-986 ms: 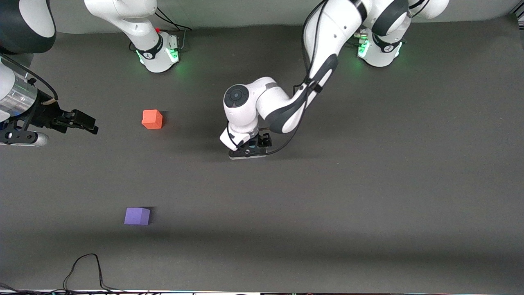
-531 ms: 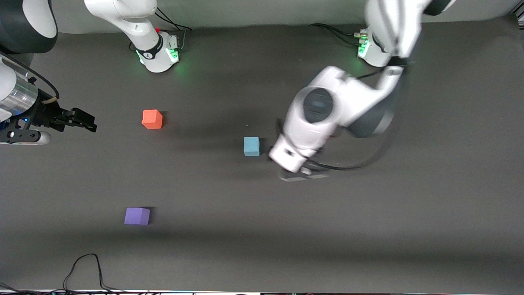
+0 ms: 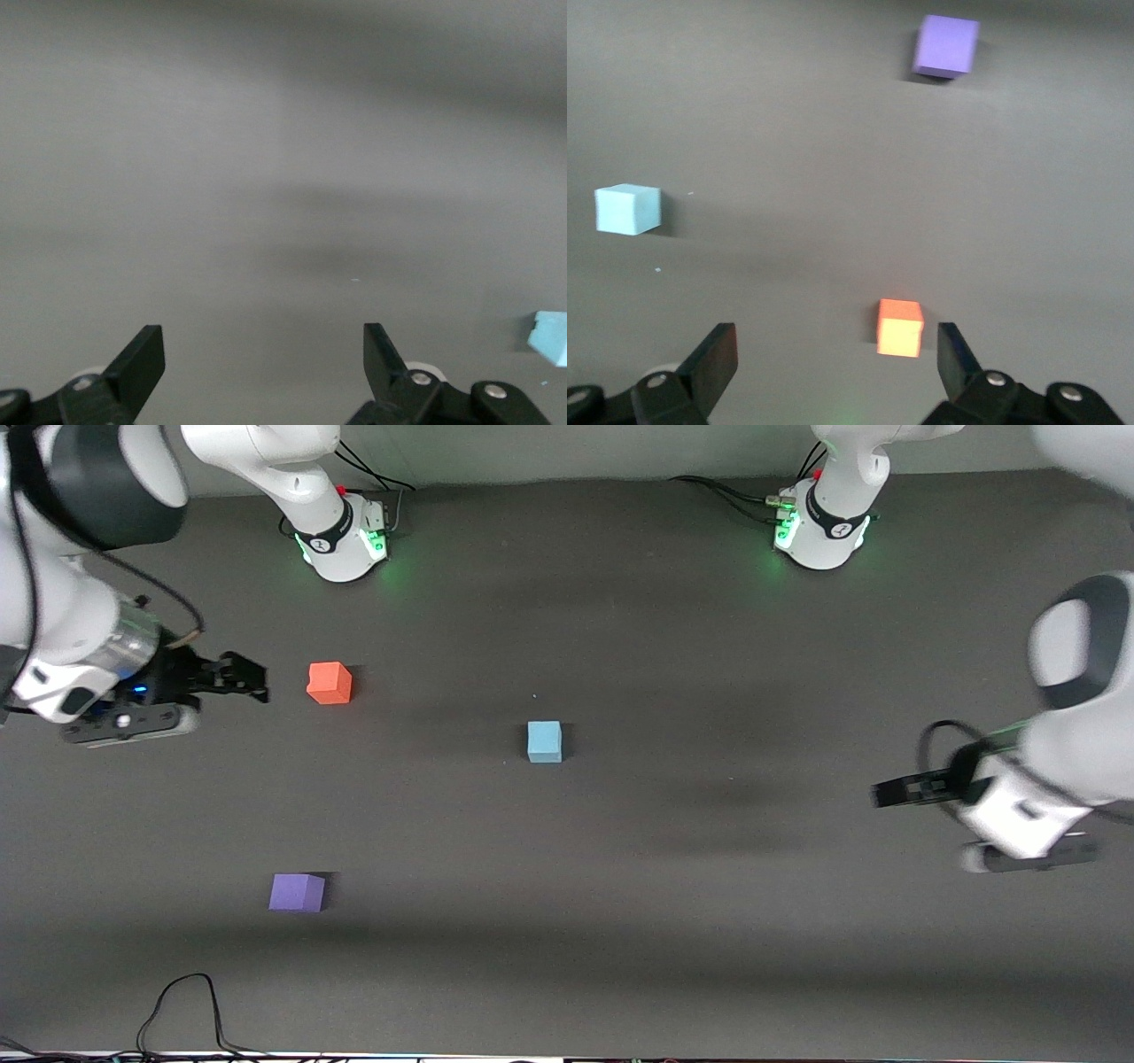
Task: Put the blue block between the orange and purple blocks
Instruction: 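Reach the right gripper over the blue block while the left gripper retracts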
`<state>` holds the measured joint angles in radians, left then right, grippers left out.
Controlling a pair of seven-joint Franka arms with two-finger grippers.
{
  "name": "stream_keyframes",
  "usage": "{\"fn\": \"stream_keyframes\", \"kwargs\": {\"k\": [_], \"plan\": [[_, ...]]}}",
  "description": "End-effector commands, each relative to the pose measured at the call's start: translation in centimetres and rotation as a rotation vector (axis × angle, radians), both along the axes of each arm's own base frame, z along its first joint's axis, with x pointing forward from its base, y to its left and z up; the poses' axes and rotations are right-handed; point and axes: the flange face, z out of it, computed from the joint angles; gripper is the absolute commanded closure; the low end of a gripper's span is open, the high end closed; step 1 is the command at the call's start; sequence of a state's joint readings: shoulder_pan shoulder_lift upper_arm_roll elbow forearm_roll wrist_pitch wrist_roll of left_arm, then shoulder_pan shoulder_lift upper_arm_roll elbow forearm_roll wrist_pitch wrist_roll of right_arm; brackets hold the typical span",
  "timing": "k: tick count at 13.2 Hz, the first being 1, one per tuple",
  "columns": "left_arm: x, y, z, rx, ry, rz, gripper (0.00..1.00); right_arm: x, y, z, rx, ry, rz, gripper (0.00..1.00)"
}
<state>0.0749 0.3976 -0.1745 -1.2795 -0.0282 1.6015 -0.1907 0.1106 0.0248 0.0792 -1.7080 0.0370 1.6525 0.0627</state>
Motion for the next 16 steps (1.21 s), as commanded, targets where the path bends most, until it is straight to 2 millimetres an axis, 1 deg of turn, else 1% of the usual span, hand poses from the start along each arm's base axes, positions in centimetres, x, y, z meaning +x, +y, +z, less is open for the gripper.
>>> {"fn": "stream_keyframes", "kwargs": {"k": [1, 2, 3, 4, 5, 6, 7, 8, 10, 11, 12, 13, 14, 15, 16], "plan": [[-3.6, 3.9, 2.8, 0.020, -0.028, -0.038, 0.00, 0.4, 6.3, -0.2, 0.033, -0.005, 0.009, 0.00], [-4.3, 4.5, 3.2, 0.066, -0.036, -0.043, 0.00, 0.3, 8.7, -0.7, 0.059, 0.006, 0.015, 0.00], [-5.2, 4.7, 3.6, 0.114, -0.047, -0.050, 0.00, 0.3, 12.1, -1.6, 0.062, 0.006, -0.012, 0.00], [-5.9, 4.7, 3.7, 0.132, -0.051, -0.053, 0.00, -0.1, 14.8, -2.2, 0.061, 0.007, -0.006, 0.00], [-6.4, 4.8, 3.7, 0.140, -0.055, -0.055, 0.00, -0.6, 17.8, -3.3, 0.061, 0.007, -0.001, 0.00], [-7.1, 4.6, 3.7, 0.148, -0.063, -0.058, 0.00, -1.1, 20.8, -4.8, 0.062, 0.001, -0.027, 0.00], [-7.5, 4.6, 3.8, 0.151, -0.070, -0.057, 0.00, -1.6, 23.0, -6.2, 0.064, -0.002, -0.032, 0.00], [-7.8, 5.2, 3.7, 0.153, -0.071, -0.075, 0.00, -2.1, 25.4, -8.1, 0.064, -0.008, -0.033, 0.00], [-8.0, 6.7, 3.8, 0.141, -0.065, -0.105, 0.00, -3.1, 28.9, -12.7, 0.059, -0.007, -0.078, 0.00], [-8.1, 6.9, 3.9, 0.138, -0.064, -0.101, 0.00, -3.8, 30.5, -15.3, 0.047, 0.001, -0.080, 0.00], [-8.1, 7.0, 4.0, 0.139, -0.069, -0.098, 0.00, -4.8, 31.7, -17.7, 0.043, -0.002, -0.070, 0.00], [-8.2, 7.0, 4.2, 0.139, -0.069, -0.098, 0.00, -5.9, 32.3, -20.0, 0.052, -0.018, -0.058, 0.00], [-8.3, 6.9, 4.5, 0.136, -0.075, -0.097, 0.00, -6.7, 32.3, -22.7, 0.061, -0.033, -0.059, 0.00], [-8.3, 7.0, 4.6, 0.136, -0.073, -0.095, 0.00, -7.5, 32.1, -26.3, 0.069, -0.051, -0.081, 0.00], [-8.4, 6.8, 4.8, 0.137, -0.077, -0.098, 0.00, -7.5, 32.2, -28.1, 0.064, -0.047, -0.088, 0.00]]}}
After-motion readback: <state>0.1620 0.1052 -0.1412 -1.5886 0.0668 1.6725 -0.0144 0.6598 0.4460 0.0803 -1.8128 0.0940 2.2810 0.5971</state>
